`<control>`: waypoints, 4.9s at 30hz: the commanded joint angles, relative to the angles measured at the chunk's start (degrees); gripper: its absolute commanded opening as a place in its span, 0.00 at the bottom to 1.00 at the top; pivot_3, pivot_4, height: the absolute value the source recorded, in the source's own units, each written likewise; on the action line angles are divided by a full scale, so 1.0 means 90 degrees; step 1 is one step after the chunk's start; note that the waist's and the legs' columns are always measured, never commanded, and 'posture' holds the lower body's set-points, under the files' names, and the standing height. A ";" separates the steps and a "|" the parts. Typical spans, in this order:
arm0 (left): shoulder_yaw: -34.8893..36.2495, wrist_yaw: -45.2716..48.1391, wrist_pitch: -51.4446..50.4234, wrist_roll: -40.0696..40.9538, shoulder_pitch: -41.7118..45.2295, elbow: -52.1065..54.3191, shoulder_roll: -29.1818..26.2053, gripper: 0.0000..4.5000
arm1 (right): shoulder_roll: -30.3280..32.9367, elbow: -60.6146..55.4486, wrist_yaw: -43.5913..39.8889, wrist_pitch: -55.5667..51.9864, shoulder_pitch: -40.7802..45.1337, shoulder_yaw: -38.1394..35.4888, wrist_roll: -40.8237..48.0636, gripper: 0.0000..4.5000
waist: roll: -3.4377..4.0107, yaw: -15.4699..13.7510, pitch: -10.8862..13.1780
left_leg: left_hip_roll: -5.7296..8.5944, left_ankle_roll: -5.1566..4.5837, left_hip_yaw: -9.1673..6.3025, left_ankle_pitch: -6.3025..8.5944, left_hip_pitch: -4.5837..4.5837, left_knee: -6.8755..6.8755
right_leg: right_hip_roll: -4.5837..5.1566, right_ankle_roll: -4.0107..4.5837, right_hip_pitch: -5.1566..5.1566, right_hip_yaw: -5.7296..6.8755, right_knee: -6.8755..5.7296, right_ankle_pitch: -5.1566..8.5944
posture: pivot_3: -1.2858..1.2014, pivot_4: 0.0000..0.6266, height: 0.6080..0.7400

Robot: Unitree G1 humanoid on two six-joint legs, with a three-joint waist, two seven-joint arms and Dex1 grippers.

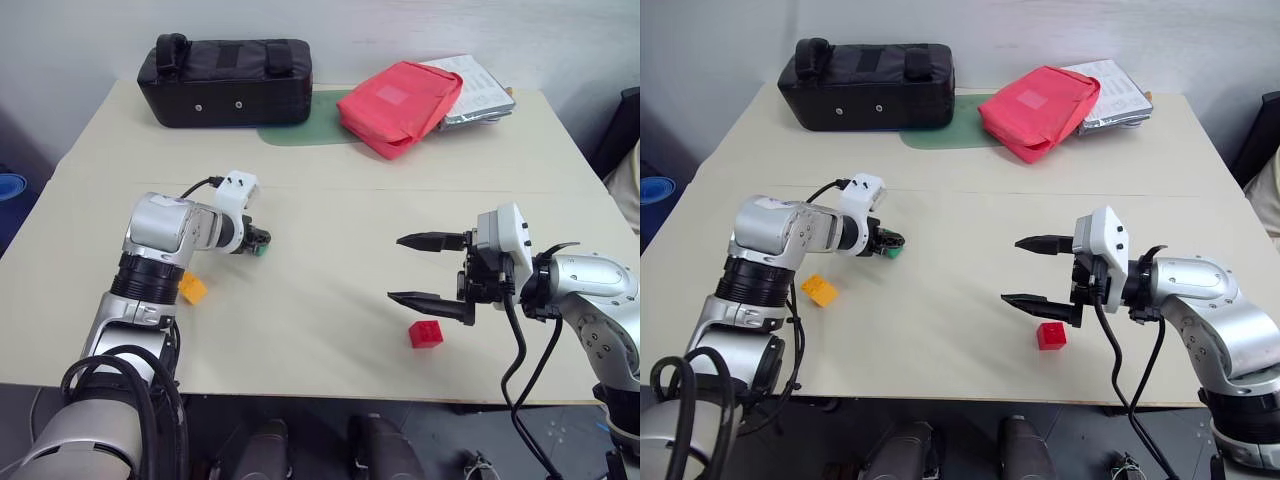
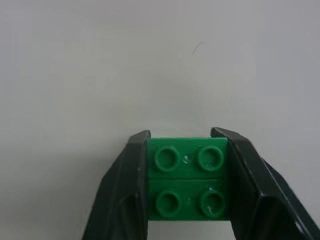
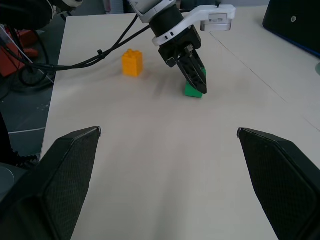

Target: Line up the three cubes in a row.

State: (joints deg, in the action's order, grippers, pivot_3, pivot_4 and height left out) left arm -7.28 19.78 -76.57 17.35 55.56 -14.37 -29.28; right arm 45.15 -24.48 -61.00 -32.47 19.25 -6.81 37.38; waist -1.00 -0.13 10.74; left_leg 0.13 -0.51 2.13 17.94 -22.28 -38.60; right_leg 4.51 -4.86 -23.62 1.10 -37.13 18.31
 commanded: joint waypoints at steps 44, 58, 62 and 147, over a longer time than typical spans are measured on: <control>-0.3315 0.4895 0.3927 -0.1528 -0.1124 0.2444 0.0040 0.33 | 0.1248 -0.1008 -0.0492 0.0567 -0.3033 -0.1390 -0.0388 1.00 | 0.0001 -0.0156 0.0000 | 0.0001 -0.0045 0.0001 0.0021 0.0005 -0.0052 | -0.0001 -0.0012 0.0030 -0.0013 0.0024 -0.0006 | 0.52 0.24 1.00; -0.2931 0.4774 0.2884 -0.1259 -0.1173 0.2780 0.0254 0.87 | 0.1197 -0.0890 -0.0411 0.0655 -0.2851 -0.1166 -0.0451 1.00 | 0.0000 -0.0134 -0.0001 | 0.0004 -0.0050 -0.0005 0.0020 0.0012 -0.0053 | 0.0001 -0.0018 0.0044 -0.0011 0.0029 -0.0009 | 0.52 0.24 1.00; -0.2652 0.4782 0.2850 -0.1101 -0.1267 0.2919 0.0059 0.99 | 0.1191 -0.0880 -0.0389 0.0671 -0.2829 -0.1148 -0.0436 1.00 | 0.0000 -0.0128 -0.0001 | 0.0004 -0.0049 -0.0005 0.0020 0.0012 -0.0053 | 0.0001 -0.0018 0.0044 -0.0012 0.0029 -0.0009 | 0.52 0.24 1.00; 0.1513 0.5163 0.3809 0.0775 -0.3452 0.3513 -0.2111 0.99 | 0.1371 0.0295 -0.1110 0.0623 -0.1046 -0.0635 -0.0256 1.00 | 0.0006 0.0057 -0.0001 | 0.0007 -0.0076 -0.0017 0.0037 0.0035 -0.0030 | 0.0028 -0.0061 0.0106 -0.0001 0.0133 -0.0033 | 0.52 0.24 1.00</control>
State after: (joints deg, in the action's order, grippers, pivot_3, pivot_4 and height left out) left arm 1.45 67.40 -41.29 22.32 25.34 14.63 -47.09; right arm 56.87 -21.96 -70.25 -26.56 8.60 -12.10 33.39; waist -0.94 0.38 10.73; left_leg 0.18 -1.18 1.98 18.28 -21.96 -38.84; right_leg 4.77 -5.39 -22.68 1.08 -35.94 18.02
